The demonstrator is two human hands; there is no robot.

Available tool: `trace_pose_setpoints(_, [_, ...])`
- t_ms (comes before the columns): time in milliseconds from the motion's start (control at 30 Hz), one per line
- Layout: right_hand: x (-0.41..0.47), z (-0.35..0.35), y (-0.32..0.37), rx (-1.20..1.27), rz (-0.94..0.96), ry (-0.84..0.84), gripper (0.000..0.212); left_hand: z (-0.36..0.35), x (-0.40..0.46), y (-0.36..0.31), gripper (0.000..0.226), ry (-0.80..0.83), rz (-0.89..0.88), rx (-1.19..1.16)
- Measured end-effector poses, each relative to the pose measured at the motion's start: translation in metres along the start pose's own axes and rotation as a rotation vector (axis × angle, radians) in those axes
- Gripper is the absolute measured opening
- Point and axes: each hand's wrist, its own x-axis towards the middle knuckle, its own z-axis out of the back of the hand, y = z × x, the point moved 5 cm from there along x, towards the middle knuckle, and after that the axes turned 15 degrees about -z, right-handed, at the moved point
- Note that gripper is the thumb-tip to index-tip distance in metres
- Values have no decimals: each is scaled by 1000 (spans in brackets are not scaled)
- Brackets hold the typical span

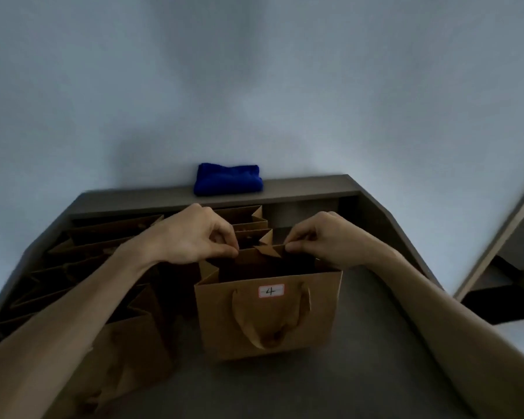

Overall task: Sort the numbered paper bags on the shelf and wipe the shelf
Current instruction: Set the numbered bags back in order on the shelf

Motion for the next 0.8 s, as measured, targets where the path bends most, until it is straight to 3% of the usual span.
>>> trace_pose_setpoints(267, [33,-48,36,25,81,-81,11,-4,-50,43,11,-85,132,101])
trace_pose_setpoints(567, [41,-64,36,-37,92,-180,12,-20,-62,58,15,-239,129,174])
trace_pose_setpoints(667, [37,-60,32,66,101,-223,10,-7,-76,38,18,-473,87,181])
trace_pose_setpoints(800, [17,-54,13,445,90,-360,10,-10,-132,7,20,-824,34,-80])
